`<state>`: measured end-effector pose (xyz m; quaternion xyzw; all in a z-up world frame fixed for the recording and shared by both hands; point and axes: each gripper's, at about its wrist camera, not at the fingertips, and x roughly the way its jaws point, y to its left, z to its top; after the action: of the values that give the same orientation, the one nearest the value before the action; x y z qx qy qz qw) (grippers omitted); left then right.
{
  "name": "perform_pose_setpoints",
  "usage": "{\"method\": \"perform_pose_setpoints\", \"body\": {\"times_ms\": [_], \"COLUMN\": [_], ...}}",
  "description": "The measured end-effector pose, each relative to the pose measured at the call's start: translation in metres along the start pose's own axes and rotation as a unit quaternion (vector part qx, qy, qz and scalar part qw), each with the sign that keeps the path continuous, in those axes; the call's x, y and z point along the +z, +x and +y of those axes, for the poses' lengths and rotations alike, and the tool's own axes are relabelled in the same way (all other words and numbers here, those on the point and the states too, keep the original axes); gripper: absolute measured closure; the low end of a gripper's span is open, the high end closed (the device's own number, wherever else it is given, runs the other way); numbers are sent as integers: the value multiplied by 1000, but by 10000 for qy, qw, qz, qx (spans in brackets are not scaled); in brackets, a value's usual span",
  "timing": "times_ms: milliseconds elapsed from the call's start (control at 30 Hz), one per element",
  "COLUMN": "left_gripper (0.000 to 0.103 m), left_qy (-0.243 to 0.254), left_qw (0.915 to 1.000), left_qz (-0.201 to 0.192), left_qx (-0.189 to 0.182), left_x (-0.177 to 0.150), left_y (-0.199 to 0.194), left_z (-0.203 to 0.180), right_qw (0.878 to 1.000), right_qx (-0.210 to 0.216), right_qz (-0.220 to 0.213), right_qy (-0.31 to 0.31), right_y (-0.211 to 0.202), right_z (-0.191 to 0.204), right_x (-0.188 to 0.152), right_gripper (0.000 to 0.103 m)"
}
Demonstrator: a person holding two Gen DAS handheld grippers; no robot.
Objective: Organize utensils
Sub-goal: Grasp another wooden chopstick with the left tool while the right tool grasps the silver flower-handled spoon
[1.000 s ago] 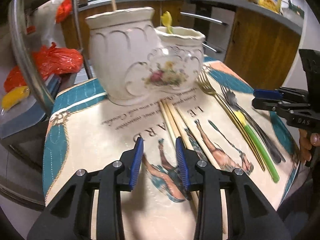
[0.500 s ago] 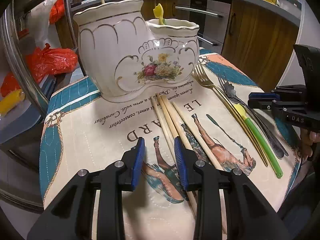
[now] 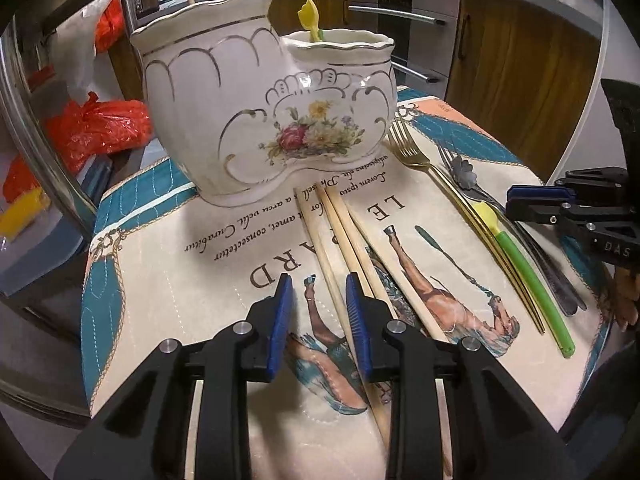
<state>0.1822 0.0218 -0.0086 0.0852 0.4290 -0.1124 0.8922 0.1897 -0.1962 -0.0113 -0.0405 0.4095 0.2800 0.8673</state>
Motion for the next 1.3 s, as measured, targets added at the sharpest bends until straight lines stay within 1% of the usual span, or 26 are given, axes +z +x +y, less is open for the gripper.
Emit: {"method": "perform_pose_setpoints", "body": {"times_ms": [67, 167, 233, 333, 467, 600, 667, 733, 800, 900, 967, 1067, 1167, 1300], "left_gripper": [76, 79, 81, 82, 82, 83, 83, 85, 86, 86, 86, 86, 86, 86], "left_qy": [20, 30, 68, 129, 98, -28, -146, -162, -149, -163, -106, -63, -38, 25], "left_qw": [10000, 9999, 9998, 9994, 9995, 9995, 9997, 9994, 9990, 9981, 9973, 9958, 9946, 9928], "left_qz": [7, 16, 15, 2, 38, 91, 164, 265, 388, 597, 726, 915, 1031, 1183], "left_qx": [41, 120, 210, 312, 288, 286, 146, 178, 183, 44, 15, -28, -80, -191], "left_x": [0, 0, -1, -4, -7, -10, -11, -10, -8, -2, 1, 7, 10, 15], "left_y": [1, 0, -1, -4, -7, -9, -9, -9, -8, -5, -2, 2, 4, 8], "left_z": [0, 0, -4, -5, -1, 13, 22, 27, 32, 40, 40, 41, 42, 46], "right_qw": [10000, 9994, 9998, 9997, 9995, 9993, 9990, 9987, 9985, 9967, 9945, 9921, 9916, 9919], "right_qx": [-15, 257, 160, 143, 139, 85, 110, 129, 31, -159, -263, -346, -281, -11], "right_qz": [8, 29, 75, 54, 59, 132, 207, 301, 475, 792, 1009, 1201, 1261, 1231], "right_qy": [46, 212, 116, 172, 293, 347, 391, 385, 272, 24, -97, -100, -6, 317], "right_y": [-1, -2, 0, -2, -6, -10, -11, -10, -8, -2, 2, 7, 9, 9], "right_z": [-1, -1, 3, 1, -8, -16, -21, -24, -23, -15, -12, -10, -12, -24], "right_x": [-1, -5, -8, -10, -13, -13, -12, -10, -5, 5, 13, 20, 20, 19], "right_gripper": [90, 90, 90, 90, 90, 90, 90, 90, 90, 90, 90, 90, 90, 89]}}
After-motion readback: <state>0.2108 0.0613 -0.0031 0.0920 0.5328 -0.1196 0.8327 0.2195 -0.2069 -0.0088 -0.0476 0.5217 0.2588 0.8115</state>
